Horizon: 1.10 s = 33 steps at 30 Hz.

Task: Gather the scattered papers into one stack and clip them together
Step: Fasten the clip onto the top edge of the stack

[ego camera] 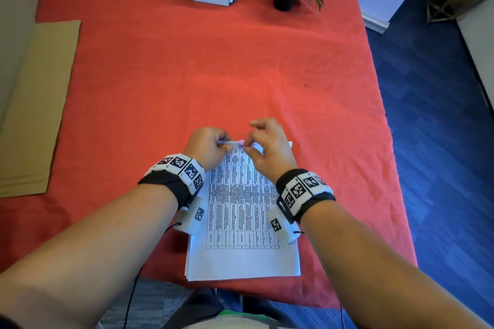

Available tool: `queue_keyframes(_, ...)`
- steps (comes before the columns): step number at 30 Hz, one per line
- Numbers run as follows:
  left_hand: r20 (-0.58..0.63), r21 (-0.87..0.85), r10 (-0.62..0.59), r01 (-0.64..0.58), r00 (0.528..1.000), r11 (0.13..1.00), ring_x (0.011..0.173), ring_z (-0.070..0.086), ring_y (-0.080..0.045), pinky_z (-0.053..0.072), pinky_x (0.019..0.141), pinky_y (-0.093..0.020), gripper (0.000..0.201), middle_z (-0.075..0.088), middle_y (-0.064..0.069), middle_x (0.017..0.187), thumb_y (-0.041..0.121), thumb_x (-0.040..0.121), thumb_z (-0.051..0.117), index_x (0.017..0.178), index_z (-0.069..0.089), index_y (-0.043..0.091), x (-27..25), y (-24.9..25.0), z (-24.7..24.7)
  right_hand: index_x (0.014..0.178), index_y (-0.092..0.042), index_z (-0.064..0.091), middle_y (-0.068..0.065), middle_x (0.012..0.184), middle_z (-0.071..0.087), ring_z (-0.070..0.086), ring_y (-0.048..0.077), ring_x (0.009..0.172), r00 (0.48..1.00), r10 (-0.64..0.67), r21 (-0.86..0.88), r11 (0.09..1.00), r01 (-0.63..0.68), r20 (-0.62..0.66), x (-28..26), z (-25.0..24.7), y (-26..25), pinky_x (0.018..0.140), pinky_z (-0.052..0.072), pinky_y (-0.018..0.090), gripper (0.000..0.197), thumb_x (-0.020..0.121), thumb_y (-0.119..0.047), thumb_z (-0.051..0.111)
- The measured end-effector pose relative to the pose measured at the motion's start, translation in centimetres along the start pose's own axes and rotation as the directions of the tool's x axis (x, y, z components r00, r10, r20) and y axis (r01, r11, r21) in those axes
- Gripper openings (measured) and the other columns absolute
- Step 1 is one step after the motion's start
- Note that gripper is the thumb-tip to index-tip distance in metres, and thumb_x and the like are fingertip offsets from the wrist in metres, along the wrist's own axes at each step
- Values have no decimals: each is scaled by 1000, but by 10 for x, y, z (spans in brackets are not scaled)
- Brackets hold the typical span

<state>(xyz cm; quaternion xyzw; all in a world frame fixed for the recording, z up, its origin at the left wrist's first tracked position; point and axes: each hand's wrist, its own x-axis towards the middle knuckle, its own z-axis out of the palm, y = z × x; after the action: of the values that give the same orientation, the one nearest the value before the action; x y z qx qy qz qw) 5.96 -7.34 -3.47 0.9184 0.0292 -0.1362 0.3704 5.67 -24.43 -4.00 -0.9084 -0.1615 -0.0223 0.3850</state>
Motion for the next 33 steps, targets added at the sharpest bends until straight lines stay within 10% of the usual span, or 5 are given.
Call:
queue_keyframes(7,-15,-38,22,-22,1000,999,62,59,-11,40,58,-22,16,68,4,70,17,80,71,69,66,29,2,-1,3,72,2,71,12,76,65,62,31,65,984,-173,-123,978,168,-30,-46,25,6,56,54,39,7,76,3,64)
queue_keyframes(15,-86,21,199,-198,976,980,67,52,-20,38,59,-28,6,53,4,66,12,76,73,74,68,10,-7,2,5,124,-16,54,0,119,62,43,25,131,999,-46,-332,942,53,27,-22,2,-5,105,34,45,49,76,-7,62)
queue_keyframes(24,-80,-85,98,-105,992,991,71,57,-18,46,64,-28,7,61,2,76,15,80,71,76,67,11,-10,7,-4,146,-22,23,1,145,36,20,24,143,970,211,-275,932,-236,-116,-23,-2,-2,115,2,47,77,81,-21,63)
queue_keyframes(28,-39,-224,-2,-7,999,975,65,61,-18,55,66,-39,10,71,-9,76,14,82,69,72,69,16,-9,6,-21,150,-18,5,2,143,30,32,9,132,907,420,245,882,-402,-25,-32,-16,8,108,21,16,80,88,-2,54)
queue_keyframes(33,-69,-328,-114,86,991,941,69,57,-21,48,67,-38,23,66,-5,66,4,81,66,66,66,22,1,-3,-39,138,-19,27,-4,99,61,59,4,81,831,534,310,772,-555,157,-59,-32,15,73,50,18,49,94,-8,45)
